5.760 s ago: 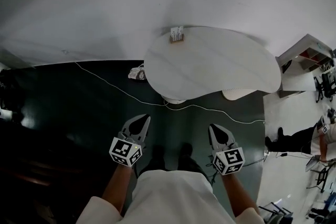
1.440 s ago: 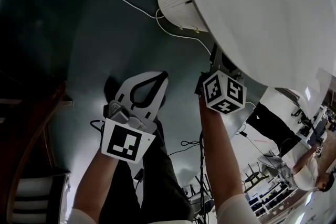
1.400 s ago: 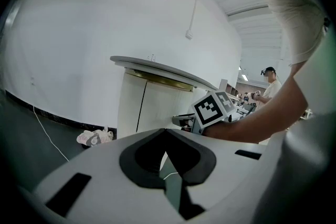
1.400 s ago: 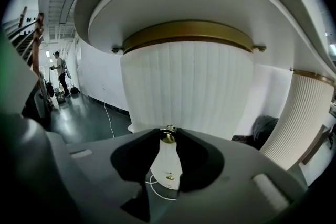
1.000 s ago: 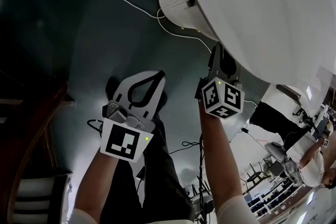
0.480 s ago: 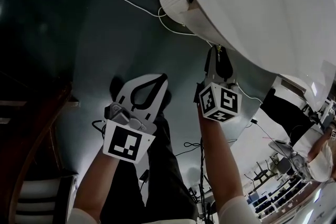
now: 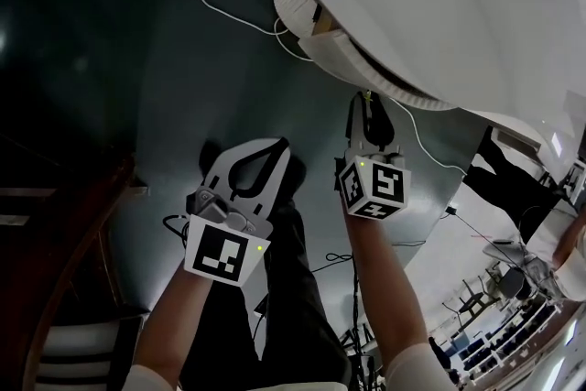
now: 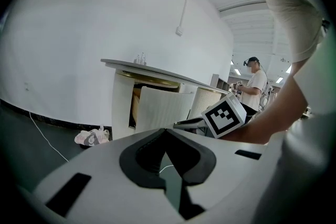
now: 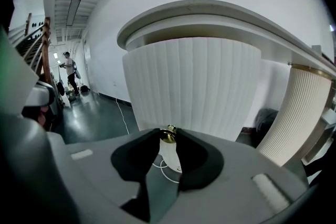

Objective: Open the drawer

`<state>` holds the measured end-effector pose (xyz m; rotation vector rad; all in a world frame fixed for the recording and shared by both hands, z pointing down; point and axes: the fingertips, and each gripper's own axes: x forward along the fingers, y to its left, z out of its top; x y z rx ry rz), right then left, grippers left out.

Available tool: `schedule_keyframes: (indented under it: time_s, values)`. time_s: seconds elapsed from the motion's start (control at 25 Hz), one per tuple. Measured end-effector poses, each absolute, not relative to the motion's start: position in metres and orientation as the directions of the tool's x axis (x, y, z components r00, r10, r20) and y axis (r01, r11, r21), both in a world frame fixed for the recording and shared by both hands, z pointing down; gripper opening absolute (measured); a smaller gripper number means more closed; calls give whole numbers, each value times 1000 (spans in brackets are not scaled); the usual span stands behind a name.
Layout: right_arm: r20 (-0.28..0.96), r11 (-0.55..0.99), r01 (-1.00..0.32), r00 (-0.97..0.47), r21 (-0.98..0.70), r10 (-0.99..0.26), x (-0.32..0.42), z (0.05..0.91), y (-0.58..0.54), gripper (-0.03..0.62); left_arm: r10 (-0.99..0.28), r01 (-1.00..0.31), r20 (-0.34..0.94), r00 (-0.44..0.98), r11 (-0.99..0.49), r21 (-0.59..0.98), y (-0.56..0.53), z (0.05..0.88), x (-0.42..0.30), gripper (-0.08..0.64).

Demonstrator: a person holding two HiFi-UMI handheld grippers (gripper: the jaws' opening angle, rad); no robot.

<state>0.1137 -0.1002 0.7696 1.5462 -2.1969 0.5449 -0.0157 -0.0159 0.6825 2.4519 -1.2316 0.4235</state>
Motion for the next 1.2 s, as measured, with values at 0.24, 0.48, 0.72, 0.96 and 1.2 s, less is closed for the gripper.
schedule_keyframes:
  time_s: [0.24,0.48,0.72,0.96,1.2]
  values:
    - [538,319,-943,-318,-94,-781,113,769,-85,107,-694,-805,421,584,-562,189,-13,676,-10,6]
    - [550,346,-935,-332,-83,-767,110,771,-63,106,-687,-799,421,592,-570,192,-10,677,-4,6]
    - [569,361,-928,-347,-93,-746,115,770,-48,106,-677,-795,431,597,-571,203,-10,672,8,6]
    - [576,368,-924,-360,-108,-734,108,771,-28,106,-673,-785,425,606,-592,181,-6,672,4,6]
    - [585,369,-921,-368,-124,-723,110,773,-8,106,-666,-782,433,608,-595,184,0,678,6,6]
